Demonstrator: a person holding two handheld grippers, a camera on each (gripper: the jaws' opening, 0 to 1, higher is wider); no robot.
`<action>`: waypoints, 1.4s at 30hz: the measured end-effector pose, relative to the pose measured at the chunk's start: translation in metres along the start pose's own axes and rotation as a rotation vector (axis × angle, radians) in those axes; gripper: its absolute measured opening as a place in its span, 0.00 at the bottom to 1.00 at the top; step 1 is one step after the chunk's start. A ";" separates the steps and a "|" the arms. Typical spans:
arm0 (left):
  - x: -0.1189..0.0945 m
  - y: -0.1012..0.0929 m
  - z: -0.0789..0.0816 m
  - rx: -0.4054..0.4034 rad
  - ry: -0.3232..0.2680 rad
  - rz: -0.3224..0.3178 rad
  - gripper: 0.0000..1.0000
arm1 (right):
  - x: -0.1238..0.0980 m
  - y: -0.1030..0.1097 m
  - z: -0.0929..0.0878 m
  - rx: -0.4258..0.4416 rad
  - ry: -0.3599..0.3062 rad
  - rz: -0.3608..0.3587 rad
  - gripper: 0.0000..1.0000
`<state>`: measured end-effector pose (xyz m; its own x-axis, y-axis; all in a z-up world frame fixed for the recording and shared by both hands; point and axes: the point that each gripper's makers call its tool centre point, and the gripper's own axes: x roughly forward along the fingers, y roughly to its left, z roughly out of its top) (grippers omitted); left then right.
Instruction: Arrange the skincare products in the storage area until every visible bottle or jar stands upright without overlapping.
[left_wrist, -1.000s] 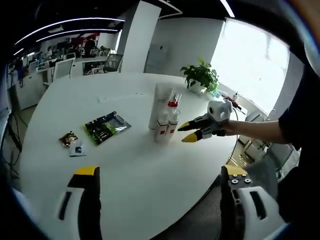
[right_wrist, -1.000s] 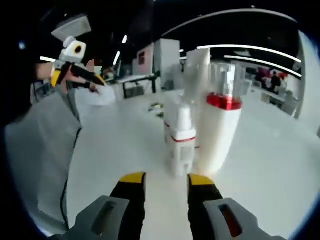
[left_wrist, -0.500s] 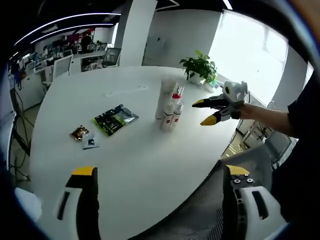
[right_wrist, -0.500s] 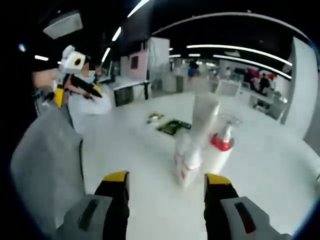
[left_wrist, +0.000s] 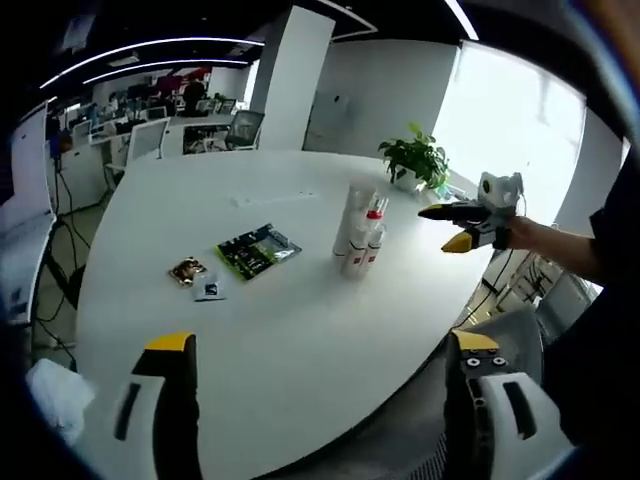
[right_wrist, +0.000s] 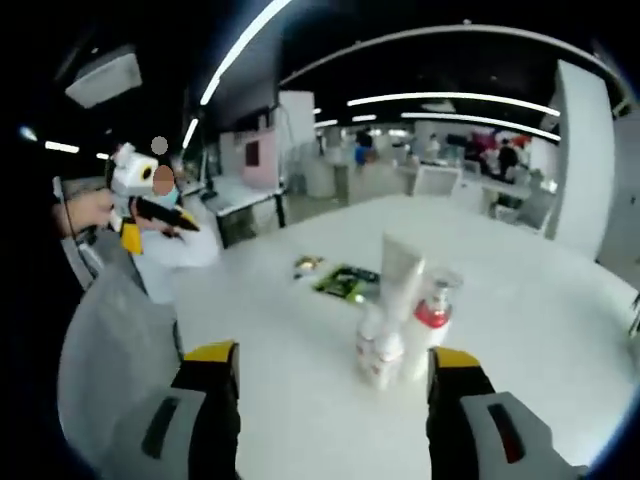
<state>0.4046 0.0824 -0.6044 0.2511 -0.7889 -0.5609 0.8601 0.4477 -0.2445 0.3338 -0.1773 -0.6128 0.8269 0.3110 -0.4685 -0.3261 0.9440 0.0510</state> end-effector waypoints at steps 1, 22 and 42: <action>-0.003 0.001 -0.003 -0.001 0.006 0.006 0.98 | -0.002 0.002 0.000 0.002 -0.001 -0.002 0.74; -0.021 0.002 -0.013 0.028 0.039 0.000 0.99 | -0.027 0.032 0.010 0.051 -0.067 -0.031 0.90; -0.024 -0.004 -0.011 -0.001 0.024 0.006 0.98 | -0.024 0.045 -0.006 0.112 -0.060 -0.023 0.91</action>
<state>0.3904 0.1042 -0.5994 0.2453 -0.7757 -0.5815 0.8581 0.4528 -0.2421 0.2967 -0.1433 -0.6042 0.8607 0.2917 -0.4172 -0.2561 0.9564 0.1403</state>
